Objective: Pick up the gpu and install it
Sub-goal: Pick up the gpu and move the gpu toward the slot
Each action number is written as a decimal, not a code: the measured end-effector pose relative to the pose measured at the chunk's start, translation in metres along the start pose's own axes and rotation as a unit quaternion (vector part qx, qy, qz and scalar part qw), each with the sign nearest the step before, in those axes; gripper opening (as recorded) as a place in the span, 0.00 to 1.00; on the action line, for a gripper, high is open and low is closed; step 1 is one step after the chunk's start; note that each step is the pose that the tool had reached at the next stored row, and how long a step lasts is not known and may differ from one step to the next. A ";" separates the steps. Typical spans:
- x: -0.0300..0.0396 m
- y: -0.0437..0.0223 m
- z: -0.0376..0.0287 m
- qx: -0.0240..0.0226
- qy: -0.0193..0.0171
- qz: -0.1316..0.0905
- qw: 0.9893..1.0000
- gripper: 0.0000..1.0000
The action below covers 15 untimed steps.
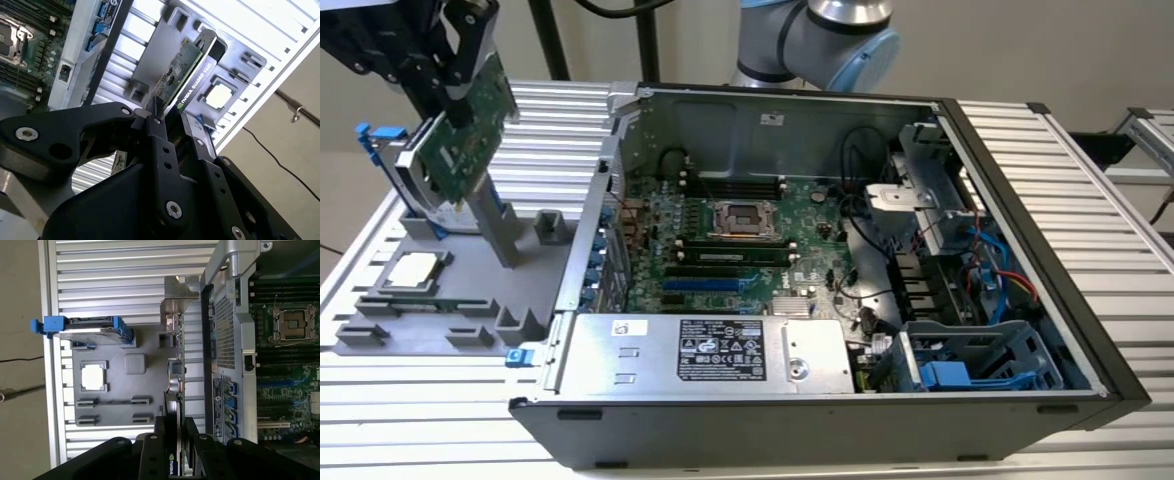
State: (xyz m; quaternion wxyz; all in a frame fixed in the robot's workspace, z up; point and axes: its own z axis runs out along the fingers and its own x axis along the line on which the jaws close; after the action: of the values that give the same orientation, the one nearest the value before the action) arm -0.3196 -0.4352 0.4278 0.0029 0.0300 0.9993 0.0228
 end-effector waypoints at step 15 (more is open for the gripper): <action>0.0000 0.0004 -0.0087 0.000 0.000 0.000 1.000 0.00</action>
State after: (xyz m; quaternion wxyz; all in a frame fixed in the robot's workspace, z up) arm -0.3196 -0.4352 0.4365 0.0028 0.0300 0.9993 0.0228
